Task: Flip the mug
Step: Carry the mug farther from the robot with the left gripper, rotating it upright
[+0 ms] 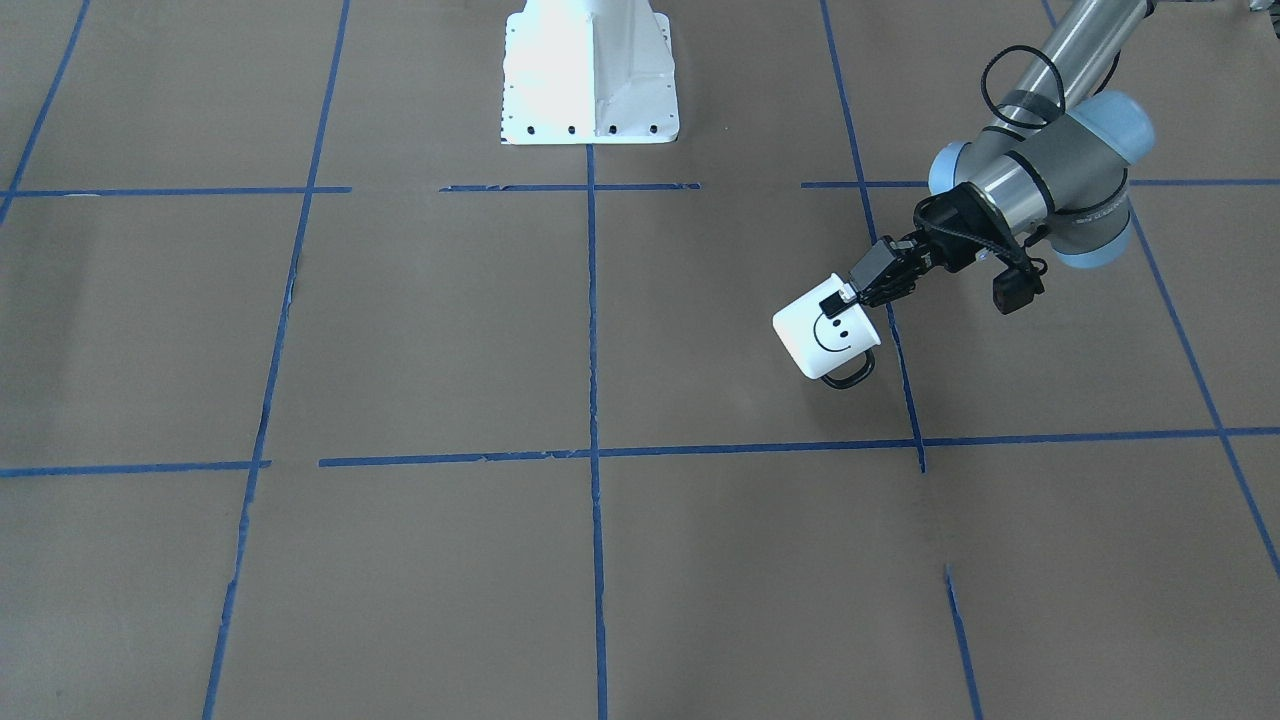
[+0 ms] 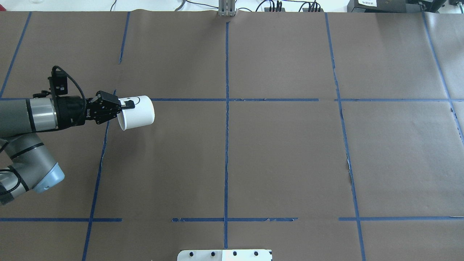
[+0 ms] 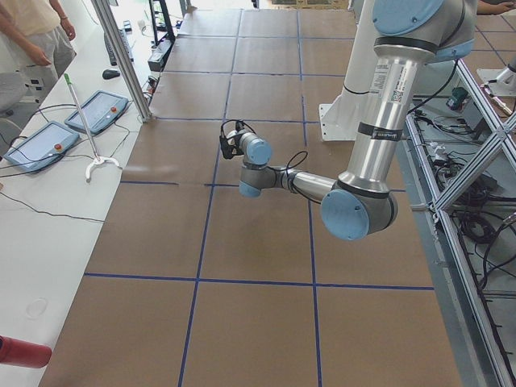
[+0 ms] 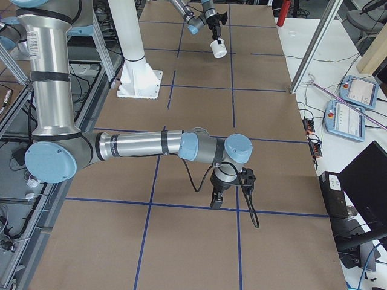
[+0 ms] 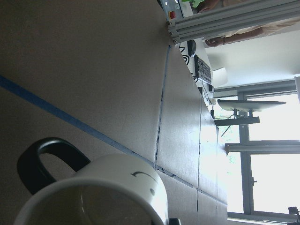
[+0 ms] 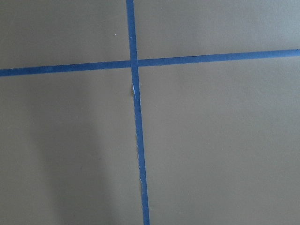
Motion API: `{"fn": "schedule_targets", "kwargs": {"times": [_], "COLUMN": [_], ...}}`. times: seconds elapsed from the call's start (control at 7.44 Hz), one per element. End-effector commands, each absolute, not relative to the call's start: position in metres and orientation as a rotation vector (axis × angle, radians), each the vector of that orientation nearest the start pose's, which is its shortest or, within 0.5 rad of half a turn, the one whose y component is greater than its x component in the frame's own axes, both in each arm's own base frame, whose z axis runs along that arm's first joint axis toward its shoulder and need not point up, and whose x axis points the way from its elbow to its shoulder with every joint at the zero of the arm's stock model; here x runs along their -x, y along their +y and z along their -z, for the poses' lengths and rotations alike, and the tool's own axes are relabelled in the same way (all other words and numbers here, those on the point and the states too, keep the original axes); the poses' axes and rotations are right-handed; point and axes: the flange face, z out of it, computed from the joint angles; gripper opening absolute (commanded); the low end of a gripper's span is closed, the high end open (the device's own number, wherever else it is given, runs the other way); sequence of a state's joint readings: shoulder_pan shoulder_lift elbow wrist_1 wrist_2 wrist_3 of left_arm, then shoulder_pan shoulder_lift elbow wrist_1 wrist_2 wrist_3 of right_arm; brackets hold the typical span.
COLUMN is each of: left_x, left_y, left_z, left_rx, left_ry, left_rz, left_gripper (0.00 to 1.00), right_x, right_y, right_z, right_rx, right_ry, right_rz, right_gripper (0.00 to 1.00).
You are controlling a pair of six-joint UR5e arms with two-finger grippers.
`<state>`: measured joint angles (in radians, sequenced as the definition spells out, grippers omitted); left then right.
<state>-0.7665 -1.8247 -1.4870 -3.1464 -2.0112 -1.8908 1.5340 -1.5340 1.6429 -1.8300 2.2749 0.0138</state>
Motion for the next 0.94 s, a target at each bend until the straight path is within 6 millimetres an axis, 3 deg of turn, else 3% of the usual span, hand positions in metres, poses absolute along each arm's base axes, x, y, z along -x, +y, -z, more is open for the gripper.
{"fn": "schedule_targets", "kwargs": {"times": [0.0, 0.27, 0.4, 0.54, 0.67, 0.81], "left_x": [-0.371, -0.422, -0.443, -0.482, -0.513, -0.547], "left_y": [-0.476, -0.512, -0.517, -0.501, -0.505, -0.499], "left_z": [-0.292, -0.19, -0.157, -0.135, -0.116, -0.116], "left_rx": [0.092, 0.161, 0.172, 0.182, 0.213, 0.199], "left_ry": [1.546, 1.37, 1.26, 1.145, 1.059, 1.017], "left_rz": [0.431, 0.479, 0.471, 0.391, 0.384, 0.359], "left_gripper": [0.0, 0.0, 0.0, 0.0, 0.0, 0.0], "right_x": [-0.051, -0.051, -0.051, -0.051, -0.051, -0.051], "right_y": [-0.495, -0.495, -0.495, -0.495, -0.495, -0.495], "right_z": [-0.635, -0.635, -0.635, -0.635, -0.635, -0.635], "right_rx": [0.162, 0.162, 0.162, 0.162, 0.162, 0.162], "right_ry": [-0.699, -0.699, -0.699, -0.699, -0.699, -0.699], "right_rz": [-0.031, -0.031, -0.031, -0.031, -0.031, -0.031], "right_gripper": [1.0, 1.0, 1.0, 1.0, 1.0, 1.0]}}
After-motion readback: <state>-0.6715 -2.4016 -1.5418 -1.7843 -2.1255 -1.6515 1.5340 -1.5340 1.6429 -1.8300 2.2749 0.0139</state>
